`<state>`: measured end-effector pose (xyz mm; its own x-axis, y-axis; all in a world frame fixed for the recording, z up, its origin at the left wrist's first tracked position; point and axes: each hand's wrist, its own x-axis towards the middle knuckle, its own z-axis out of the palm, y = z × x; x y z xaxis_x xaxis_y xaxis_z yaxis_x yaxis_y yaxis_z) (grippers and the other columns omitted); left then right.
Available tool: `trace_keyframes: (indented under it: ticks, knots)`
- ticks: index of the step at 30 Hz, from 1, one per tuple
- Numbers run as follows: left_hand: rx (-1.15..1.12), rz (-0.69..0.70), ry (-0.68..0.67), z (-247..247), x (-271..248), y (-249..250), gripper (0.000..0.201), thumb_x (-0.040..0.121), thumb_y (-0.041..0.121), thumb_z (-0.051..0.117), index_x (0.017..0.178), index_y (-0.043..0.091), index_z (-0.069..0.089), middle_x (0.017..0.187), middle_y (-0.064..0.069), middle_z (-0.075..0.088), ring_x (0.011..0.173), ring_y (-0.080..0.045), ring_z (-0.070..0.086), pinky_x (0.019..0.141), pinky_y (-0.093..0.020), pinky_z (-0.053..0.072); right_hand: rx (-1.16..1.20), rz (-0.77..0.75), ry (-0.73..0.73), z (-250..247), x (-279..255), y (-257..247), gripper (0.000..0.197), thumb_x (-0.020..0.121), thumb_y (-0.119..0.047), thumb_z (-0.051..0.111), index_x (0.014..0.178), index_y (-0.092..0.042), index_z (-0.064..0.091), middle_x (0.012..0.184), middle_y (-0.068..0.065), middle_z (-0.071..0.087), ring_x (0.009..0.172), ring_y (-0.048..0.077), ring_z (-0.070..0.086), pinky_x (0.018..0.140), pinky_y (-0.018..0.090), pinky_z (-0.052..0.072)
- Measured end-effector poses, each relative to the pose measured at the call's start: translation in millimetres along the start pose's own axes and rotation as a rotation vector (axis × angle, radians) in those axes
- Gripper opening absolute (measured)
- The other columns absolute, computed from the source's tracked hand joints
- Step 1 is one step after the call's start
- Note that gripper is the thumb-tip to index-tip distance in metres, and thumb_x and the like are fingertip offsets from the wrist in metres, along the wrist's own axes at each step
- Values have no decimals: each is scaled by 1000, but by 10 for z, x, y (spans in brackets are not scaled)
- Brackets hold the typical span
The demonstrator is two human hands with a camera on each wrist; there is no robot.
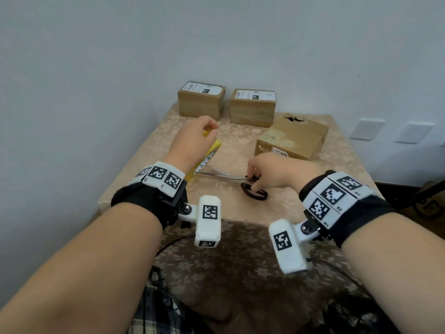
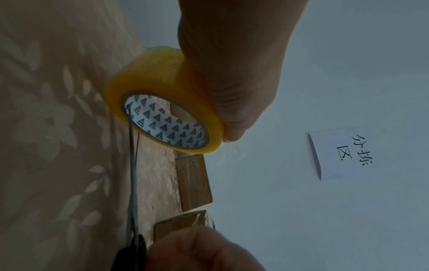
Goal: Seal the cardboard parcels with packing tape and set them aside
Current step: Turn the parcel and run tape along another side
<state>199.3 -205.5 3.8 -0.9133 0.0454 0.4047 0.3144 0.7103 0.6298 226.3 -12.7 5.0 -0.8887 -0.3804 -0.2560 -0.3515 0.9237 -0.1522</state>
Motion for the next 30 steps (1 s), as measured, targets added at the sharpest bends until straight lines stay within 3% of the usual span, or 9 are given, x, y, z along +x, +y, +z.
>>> trace_keyframes:
  ticks: [3,6,8,10,12,17,23,26,30]
  knots:
    - [68,53,14,-16,48,27,21,97,24,48,112,18,61,109,8,61,100,-8,54,84,-23,42,147,-7,107,-66,27,51,21,84,-28,72,98,-17,60,100,-1,62,93,19,59,80,32,49]
    - [123,97,49,-42,88,68,22,96,24,47,111,17,62,110,4,64,101,-14,57,87,-35,48,218,77,511,-87,73,69,16,93,-34,59,95,-18,61,87,-5,57,86,18,57,73,33,48]
    - [193,100,79,-55,104,93,22,96,23,45,111,17,61,108,2,63,96,-17,58,83,-39,49,144,139,700,-107,166,164,26,97,-37,48,112,-19,60,108,0,58,104,21,53,88,36,46]
    - [266,86,107,-66,122,107,23,97,21,43,112,15,59,107,-1,61,93,-21,58,79,-40,49,48,187,556,-83,287,289,47,100,-42,37,141,-19,42,146,8,40,137,27,32,112,44,26]
    - [303,83,112,-71,145,92,23,97,20,43,112,15,59,108,-3,60,93,-23,58,78,-39,48,-7,253,356,-18,399,380,54,103,-42,25,153,-23,17,161,5,11,147,27,9,118,48,8]
    - [159,90,48,47,166,55,23,96,24,46,113,18,61,111,4,63,100,-15,58,85,-37,49,-144,270,260,30,537,425,60,103,-27,37,154,-25,6,162,5,3,148,29,7,120,44,10]
    - [-38,154,-78,184,104,183,16,95,24,52,107,22,63,100,15,60,96,-3,55,85,-18,44,-186,209,226,25,414,557,79,99,-19,47,153,-18,-11,162,5,-6,148,26,2,119,40,4]
    - [-153,164,-136,208,94,243,12,93,19,56,102,21,63,92,19,57,90,3,54,79,-8,38,175,152,364,-71,206,518,72,100,-36,43,154,-14,0,161,3,6,148,18,5,118,38,0]
    - [-219,221,-215,258,71,337,11,91,16,59,101,21,63,94,16,61,91,4,56,81,-9,40,930,4,624,-190,-92,283,53,94,-38,56,141,-14,45,136,-2,53,124,9,49,102,21,37]
